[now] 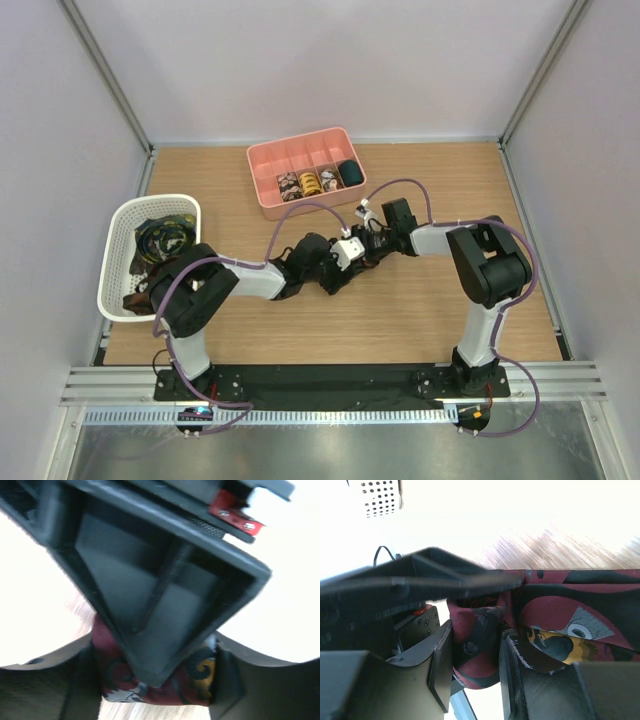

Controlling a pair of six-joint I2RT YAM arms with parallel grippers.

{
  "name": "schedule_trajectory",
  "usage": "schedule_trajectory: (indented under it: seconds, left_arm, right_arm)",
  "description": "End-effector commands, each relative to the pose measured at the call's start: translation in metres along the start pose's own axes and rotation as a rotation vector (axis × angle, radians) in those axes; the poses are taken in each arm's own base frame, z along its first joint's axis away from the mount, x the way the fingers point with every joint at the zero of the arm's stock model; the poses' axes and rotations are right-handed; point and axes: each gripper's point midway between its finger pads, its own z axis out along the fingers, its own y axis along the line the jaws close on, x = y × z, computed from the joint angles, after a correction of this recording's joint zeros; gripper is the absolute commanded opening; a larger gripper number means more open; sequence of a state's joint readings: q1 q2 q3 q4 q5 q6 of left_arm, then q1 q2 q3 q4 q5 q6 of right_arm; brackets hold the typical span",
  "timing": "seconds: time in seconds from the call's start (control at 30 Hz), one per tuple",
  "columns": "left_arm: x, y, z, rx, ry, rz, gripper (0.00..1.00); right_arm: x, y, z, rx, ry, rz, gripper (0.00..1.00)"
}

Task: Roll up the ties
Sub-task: Roll the tie

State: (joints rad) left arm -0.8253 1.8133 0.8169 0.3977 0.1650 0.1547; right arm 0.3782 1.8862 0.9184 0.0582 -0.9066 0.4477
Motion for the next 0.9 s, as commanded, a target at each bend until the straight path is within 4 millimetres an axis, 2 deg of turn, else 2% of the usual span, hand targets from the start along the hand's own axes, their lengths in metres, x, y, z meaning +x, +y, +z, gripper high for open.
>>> schedule_trajectory:
  seconds: [0.0,0.1,0.17,0.23,0.3,0.57,0.6,0.67,0.87]
  left_arm:
    - [0.010,0.001,0.002,-0.018,0.031,0.052,0.58]
    - [0.011,-0.002,0.001,-0.017,0.037,0.042,0.47]
    - [0.014,-0.005,0.000,-0.013,0.051,0.036,0.46]
    - [0.018,-0.009,0.000,-0.008,0.072,0.032,0.42]
    - [0.022,-0.006,-0.002,-0.026,0.093,0.025,0.36]
    - [0.023,-0.004,-0.003,-0.038,0.120,0.004,0.30]
    - [0.025,-0.005,-0.002,-0.039,0.126,0.005,0.29]
    - [0.026,-0.004,-0.002,-0.043,0.130,0.009,0.28]
    - [0.025,-0.003,-0.002,-0.046,0.127,0.015,0.27]
  right_arm:
    - [0.025,-0.035,0.004,0.110,0.068,0.082,0.04]
    - [0.024,-0.037,0.004,0.107,0.074,0.098,0.06]
    - [0.022,-0.038,0.003,0.108,0.070,0.102,0.11]
    - [0.020,-0.040,0.001,0.111,0.066,0.106,0.21]
    - [0.018,-0.040,0.000,0.114,0.060,0.108,0.26]
    - [0.010,-0.030,-0.006,0.121,0.046,0.081,0.49]
    - [0.009,-0.028,-0.008,0.120,0.041,0.077,0.57]
    - [0.008,-0.024,-0.010,0.112,0.039,0.071,0.65]
    - [0.013,-0.018,-0.014,0.101,0.041,0.075,0.63]
